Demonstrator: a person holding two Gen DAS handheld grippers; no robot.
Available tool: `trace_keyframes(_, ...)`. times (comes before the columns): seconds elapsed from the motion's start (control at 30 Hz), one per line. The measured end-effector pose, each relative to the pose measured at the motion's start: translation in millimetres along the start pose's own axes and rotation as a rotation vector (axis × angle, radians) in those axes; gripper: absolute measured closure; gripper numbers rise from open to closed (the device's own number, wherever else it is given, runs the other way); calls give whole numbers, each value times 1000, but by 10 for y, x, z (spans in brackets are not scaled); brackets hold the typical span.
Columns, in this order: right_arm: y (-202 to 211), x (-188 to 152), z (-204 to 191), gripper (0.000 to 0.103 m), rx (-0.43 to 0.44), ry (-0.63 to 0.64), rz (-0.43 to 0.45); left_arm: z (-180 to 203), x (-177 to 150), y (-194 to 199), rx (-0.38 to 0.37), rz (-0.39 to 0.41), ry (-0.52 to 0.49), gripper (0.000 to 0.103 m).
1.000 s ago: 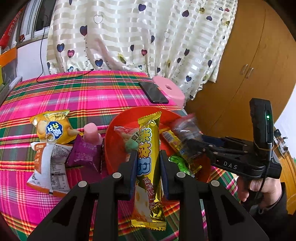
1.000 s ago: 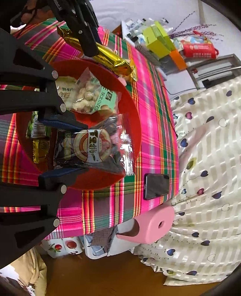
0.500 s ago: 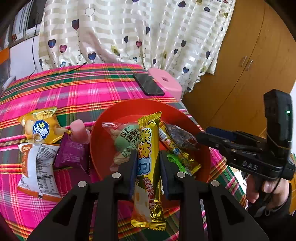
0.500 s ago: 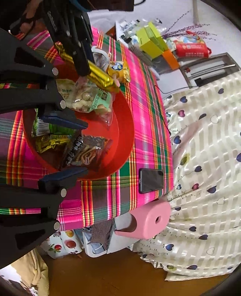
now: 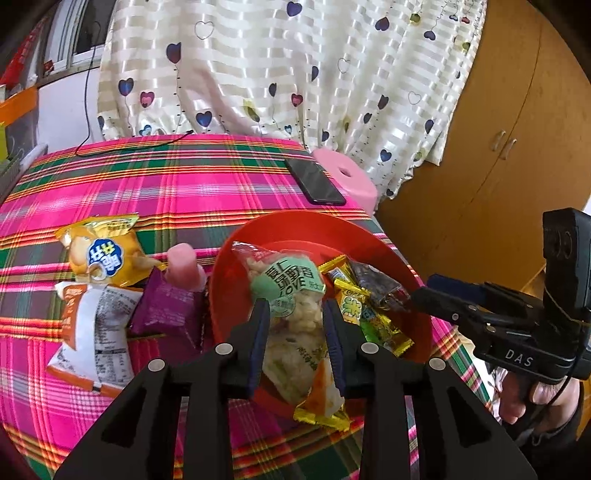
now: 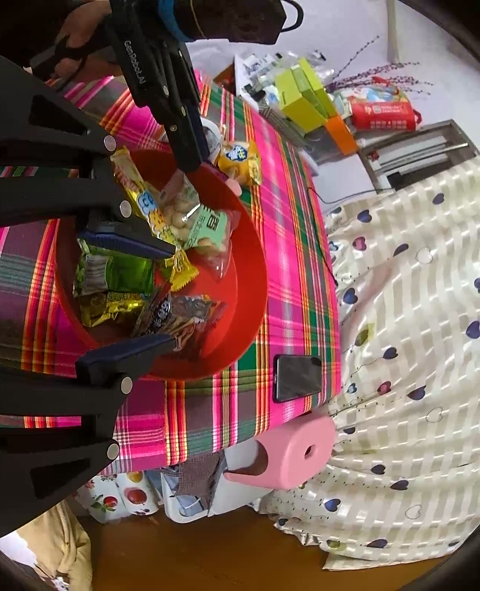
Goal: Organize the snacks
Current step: 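Open both tools to drop the cookie bag and wafer bar into the basket, then move both tools back toward the remaining snacks beside the basket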
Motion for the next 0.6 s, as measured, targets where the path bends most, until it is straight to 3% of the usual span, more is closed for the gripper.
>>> trace_keyframes(0.23, -118, -81, -344, 75, 94, 52, -51, -176, -76, 148, 13, 14, 34, 72)
trace_keyframes(0.4, -316, -123, -591, 76, 143, 83, -103, -294, -144, 256, 15, 25, 52, 72)
trace_keyframes(0.6, -602, -46, -479, 76, -31, 140, -145, -432, -186, 307, 23, 29, 73, 72)
Point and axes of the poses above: each gripper's, at about its wrist camera, not at the fingertips, and y roughly against the way its jaws point, z to its right, x to its top, the point moved 3 cm from there along -y, roughly the way its jaws point, and after that the axes turned 10 degrees about x, right-handed, at the moved point
